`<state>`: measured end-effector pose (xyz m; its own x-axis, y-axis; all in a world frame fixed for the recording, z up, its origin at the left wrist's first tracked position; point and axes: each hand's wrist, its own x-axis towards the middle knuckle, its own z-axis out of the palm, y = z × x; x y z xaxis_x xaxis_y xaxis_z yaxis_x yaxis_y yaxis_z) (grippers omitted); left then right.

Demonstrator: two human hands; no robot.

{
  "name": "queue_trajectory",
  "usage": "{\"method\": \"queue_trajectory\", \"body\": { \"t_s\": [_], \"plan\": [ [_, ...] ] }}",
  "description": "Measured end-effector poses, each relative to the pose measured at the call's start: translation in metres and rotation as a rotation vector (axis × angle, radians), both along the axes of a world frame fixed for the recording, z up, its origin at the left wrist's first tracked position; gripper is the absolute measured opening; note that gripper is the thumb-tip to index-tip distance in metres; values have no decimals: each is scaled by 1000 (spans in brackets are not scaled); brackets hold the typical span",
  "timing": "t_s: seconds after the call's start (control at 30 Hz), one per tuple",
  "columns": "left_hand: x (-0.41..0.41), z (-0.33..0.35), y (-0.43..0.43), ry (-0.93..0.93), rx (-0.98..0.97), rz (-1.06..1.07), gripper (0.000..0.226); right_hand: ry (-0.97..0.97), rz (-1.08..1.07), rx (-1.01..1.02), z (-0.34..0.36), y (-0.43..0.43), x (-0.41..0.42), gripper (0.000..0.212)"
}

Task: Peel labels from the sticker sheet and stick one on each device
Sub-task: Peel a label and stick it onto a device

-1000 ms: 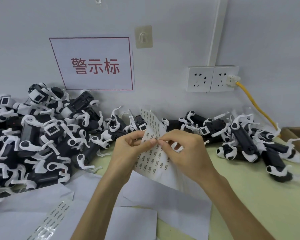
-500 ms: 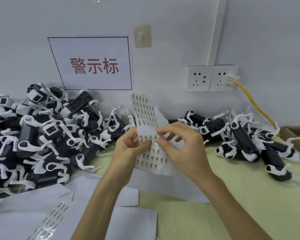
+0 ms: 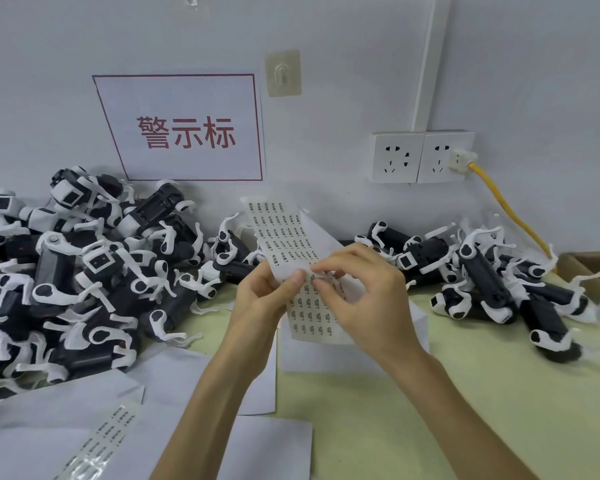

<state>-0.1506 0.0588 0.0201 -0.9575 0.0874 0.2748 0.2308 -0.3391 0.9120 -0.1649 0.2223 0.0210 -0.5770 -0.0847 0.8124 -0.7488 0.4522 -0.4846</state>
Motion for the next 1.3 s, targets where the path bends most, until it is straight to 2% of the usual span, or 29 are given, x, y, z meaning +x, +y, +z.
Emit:
{"method": "queue_trajectory", "body": {
  "t_s": [0.27,0.4,0.57,0.93,1.1,1.3],
  "plan": [
    [-2,-2,2,51,-17,64,35,216,-105,-13,-6,1,-3,10],
    [1,0,4,73,21,49,32,349,-148,-9,-11,1,-2,11],
    [2,1,5,103,47,13,29,425,-176,-35,-11,1,-1,13],
    [3,2,5,111,30,52,33,458,-193,-5,-11,1,2,8],
    [3,2,5,110,22,39,29,391,-197,18,-8,-3,2,8],
    [0,1,3,28,54,59,40,292,-119,-37,-3,-7,8,4]
  ]
}}
